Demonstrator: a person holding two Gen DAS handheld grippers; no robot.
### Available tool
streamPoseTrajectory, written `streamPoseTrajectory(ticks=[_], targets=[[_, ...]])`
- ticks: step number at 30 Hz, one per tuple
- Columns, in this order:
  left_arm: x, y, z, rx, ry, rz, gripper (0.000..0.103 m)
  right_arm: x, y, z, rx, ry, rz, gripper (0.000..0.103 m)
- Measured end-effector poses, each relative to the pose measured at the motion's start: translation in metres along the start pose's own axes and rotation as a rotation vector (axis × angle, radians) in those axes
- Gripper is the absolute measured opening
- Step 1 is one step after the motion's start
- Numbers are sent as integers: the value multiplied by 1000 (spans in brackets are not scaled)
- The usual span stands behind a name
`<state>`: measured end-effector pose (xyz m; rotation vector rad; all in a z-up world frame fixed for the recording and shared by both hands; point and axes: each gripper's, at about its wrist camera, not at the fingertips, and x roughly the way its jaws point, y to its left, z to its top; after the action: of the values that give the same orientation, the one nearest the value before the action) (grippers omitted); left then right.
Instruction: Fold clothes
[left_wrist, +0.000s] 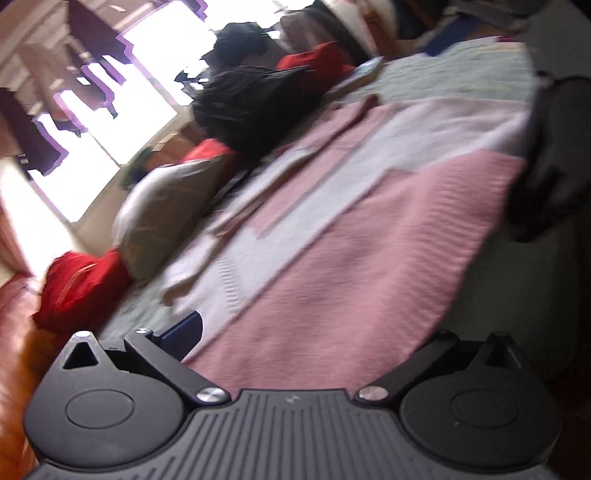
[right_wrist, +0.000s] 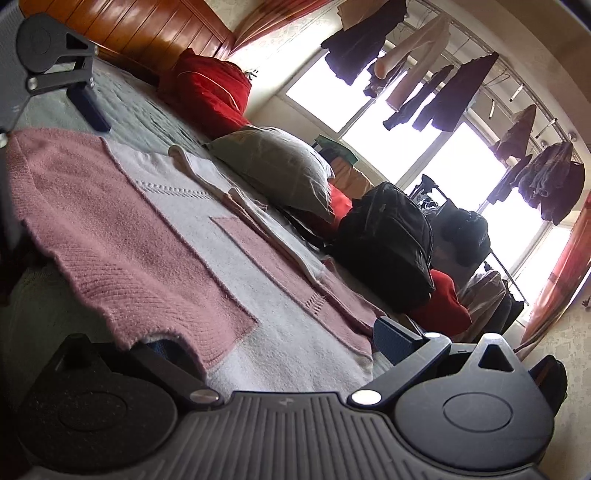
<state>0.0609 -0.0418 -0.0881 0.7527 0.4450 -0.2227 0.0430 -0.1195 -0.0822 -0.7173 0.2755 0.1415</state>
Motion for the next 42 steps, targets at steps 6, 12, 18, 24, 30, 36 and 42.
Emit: streamPoseTrajectory(ticks=[6,12,18,24,30,36,42], targets=[[-2,10,-5,0,6,36,102,7,8,-6,8,43,40,103],[-2,15,-13,4,26,41,102,10,21,-16,-44,79,21,103],[-1,17,-22,16,54,61,102,9,6,-34,-66,131,-102,103],[4,7,-7,27,22,44,102,18,13,-27,-75,121,-110,103],[7,13,-13,87,51,129,103,20,9,-30,-114,137,-130,103],[6,15,-11,131,40,168,103,21,3,-30,-164,127,-146,103],[8,20,3,146,5,208,103,27,-9,-18,-199,85,-187,103]])
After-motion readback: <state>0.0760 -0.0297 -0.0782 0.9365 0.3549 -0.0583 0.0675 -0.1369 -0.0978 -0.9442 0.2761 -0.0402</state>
